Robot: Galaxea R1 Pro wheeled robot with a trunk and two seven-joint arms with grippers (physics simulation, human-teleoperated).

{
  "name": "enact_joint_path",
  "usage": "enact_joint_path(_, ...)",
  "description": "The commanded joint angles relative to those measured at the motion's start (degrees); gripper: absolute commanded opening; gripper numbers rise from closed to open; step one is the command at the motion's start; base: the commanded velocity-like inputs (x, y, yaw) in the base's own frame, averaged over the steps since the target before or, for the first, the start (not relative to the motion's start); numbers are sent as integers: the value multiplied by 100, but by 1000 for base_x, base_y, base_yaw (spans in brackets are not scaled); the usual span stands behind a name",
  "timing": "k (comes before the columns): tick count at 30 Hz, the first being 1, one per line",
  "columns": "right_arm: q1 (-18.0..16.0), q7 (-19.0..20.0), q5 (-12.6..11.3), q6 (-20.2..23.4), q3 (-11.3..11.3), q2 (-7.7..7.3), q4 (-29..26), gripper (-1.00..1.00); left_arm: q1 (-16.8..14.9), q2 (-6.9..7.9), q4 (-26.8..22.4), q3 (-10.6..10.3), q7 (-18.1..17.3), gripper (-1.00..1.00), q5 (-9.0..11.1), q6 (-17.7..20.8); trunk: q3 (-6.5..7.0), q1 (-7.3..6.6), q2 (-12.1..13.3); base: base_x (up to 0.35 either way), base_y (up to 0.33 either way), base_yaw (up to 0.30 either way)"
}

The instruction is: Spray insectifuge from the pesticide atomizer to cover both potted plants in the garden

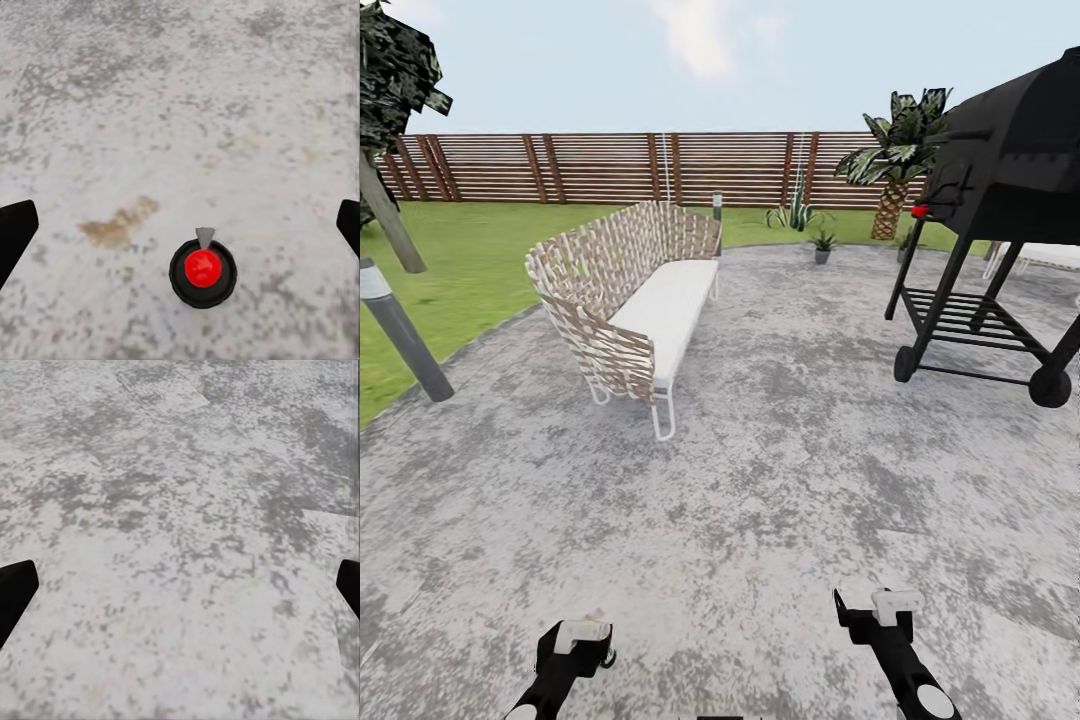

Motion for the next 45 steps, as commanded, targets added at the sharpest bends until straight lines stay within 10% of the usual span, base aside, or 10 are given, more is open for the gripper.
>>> enact_joint_path(1,-3,1,1,-18,-1,0,5,100,-3,2,2,3,0,100,-29,-21,-4,-1,-2,0,-123,0)
enact_joint_path(12,-3,-14,1,-16,-9,8,5,100,14,8,-33,3,0,100,-21,-57,-50,4,-4,0,-23,0)
enact_joint_path(45,-3,-24,1,-18,-15,9,14,100,6,21,36,64,3,100,-20,-359,-1064,89,-48,0,0,0)
